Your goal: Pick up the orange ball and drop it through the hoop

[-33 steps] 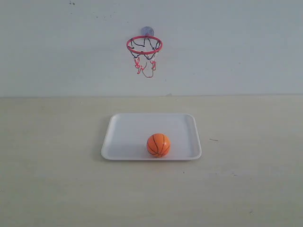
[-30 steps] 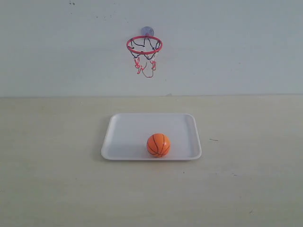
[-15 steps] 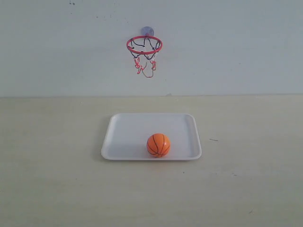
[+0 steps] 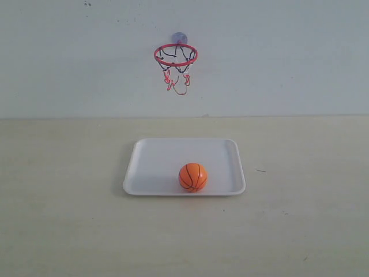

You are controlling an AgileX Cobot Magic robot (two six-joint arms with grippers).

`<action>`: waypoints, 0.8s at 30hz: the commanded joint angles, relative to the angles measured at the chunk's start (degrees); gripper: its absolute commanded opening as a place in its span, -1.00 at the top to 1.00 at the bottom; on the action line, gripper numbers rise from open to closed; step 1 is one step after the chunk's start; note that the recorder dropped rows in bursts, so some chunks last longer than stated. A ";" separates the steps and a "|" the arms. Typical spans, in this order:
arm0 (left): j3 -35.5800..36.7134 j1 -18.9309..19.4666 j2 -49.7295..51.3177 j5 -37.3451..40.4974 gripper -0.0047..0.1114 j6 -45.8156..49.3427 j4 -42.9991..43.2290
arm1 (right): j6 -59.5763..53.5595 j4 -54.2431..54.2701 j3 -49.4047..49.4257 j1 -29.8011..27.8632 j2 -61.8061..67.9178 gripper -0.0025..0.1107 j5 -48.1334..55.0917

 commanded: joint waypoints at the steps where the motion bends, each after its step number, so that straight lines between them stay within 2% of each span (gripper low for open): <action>1: 0.19 0.05 -0.22 -0.06 0.85 -0.43 -0.36 | -7.20 0.67 -10.56 0.03 11.54 0.96 26.62; 4: 0.19 0.05 -0.22 -0.06 0.85 -0.43 -0.36 | -5.81 1.02 -15.35 0.03 22.03 0.96 36.49; 7: 0.19 0.05 -0.22 -0.06 0.85 -0.43 -0.36 | -5.82 1.14 -17.04 0.03 30.03 0.96 36.44; 14: 0.19 0.05 -0.22 -0.06 0.85 -0.43 -0.36 | -4.74 4.53 -17.03 0.03 42.57 0.96 13.36; 18: 0.19 0.05 -0.22 -0.06 0.85 -0.43 -0.36 | 6.98 4.53 -17.03 0.03 48.34 0.96 -2.13; 21: 0.19 0.05 -0.22 -0.06 0.85 -0.43 -0.36 | 17.11 2.36 -17.03 0.03 52.04 0.96 -4.30; 24: 0.19 0.05 -0.22 -0.06 0.85 -0.43 -0.36 | 23.05 -8.67 -17.06 0.03 57.03 0.96 -4.39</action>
